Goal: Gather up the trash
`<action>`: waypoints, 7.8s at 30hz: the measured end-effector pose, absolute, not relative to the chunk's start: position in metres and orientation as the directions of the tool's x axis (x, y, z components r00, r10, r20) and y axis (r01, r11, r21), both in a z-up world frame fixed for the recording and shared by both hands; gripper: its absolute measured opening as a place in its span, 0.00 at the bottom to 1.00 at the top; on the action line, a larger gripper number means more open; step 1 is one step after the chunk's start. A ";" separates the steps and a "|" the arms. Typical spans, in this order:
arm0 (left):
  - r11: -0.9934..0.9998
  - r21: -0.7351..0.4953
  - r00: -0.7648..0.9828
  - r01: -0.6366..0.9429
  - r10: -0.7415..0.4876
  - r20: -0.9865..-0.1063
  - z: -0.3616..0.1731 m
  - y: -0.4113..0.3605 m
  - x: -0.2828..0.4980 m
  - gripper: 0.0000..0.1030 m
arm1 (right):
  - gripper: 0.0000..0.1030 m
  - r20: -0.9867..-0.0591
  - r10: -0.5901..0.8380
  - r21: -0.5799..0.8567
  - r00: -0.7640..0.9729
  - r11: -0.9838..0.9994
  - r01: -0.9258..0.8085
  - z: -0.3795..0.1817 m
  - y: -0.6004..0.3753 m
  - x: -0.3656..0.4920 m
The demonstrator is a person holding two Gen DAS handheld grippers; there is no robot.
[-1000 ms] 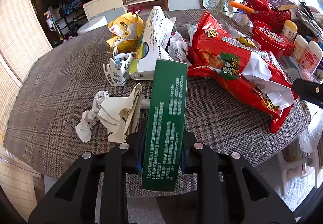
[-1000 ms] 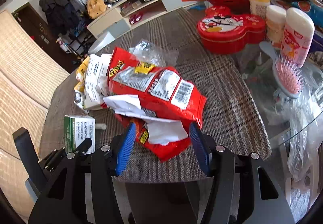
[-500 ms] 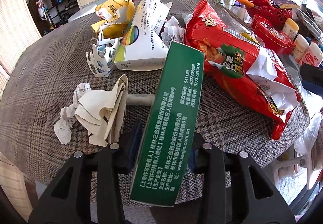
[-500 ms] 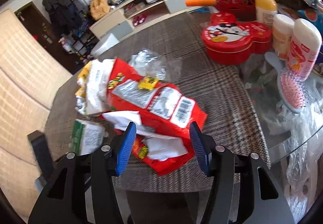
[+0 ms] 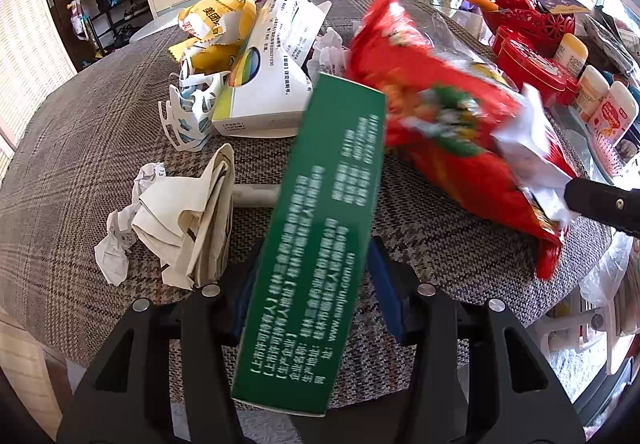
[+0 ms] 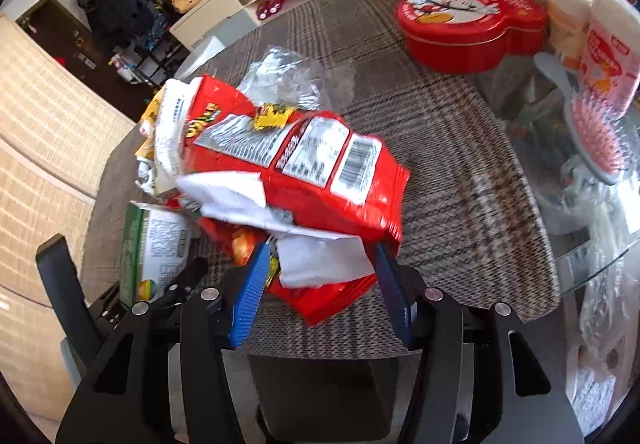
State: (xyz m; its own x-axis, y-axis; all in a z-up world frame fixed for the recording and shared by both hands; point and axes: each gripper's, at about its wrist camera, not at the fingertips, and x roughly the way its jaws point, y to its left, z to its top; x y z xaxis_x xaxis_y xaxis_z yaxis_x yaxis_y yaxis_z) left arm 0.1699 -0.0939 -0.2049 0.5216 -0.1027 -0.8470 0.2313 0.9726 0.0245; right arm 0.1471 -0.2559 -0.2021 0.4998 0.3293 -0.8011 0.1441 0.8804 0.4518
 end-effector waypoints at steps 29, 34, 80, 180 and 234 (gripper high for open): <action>0.941 -0.002 0.584 0.337 -0.211 -0.784 -0.178 -0.089 0.127 0.22 | 0.01 -0.750 0.235 0.316 0.618 0.948 0.024 -0.160 -0.218 0.123; 0.945 0.013 0.621 0.328 -0.205 -0.756 -0.151 -0.075 0.084 0.22 | 0.01 -0.733 0.229 0.284 0.641 0.959 -0.018 -0.143 -0.210 0.086; 0.958 -0.149 0.528 0.244 -0.260 -0.809 -0.242 -0.013 -0.018 0.65 | 0.96 -0.759 0.108 0.227 0.642 0.968 0.107 -0.236 -0.187 0.003; 0.937 -0.168 0.465 0.306 -0.301 -0.833 -0.282 -0.050 -0.086 0.15 | 0.20 -0.836 0.175 0.191 0.520 0.981 -0.023 -0.271 -0.181 -0.074; 0.941 -0.192 0.497 0.278 -0.312 -0.810 -0.229 -0.025 -0.023 0.91 | 0.93 -0.808 0.190 0.251 0.558 0.967 0.035 -0.233 -0.180 -0.005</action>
State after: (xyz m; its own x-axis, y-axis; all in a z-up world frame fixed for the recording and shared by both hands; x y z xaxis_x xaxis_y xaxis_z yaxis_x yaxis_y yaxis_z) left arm -0.0232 -0.0249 -0.2295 0.4968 -0.3120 -0.8099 0.2776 0.9412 -0.1923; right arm -0.0052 -0.1795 -0.2331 0.5577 0.1896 -0.8081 0.0347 0.9674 0.2509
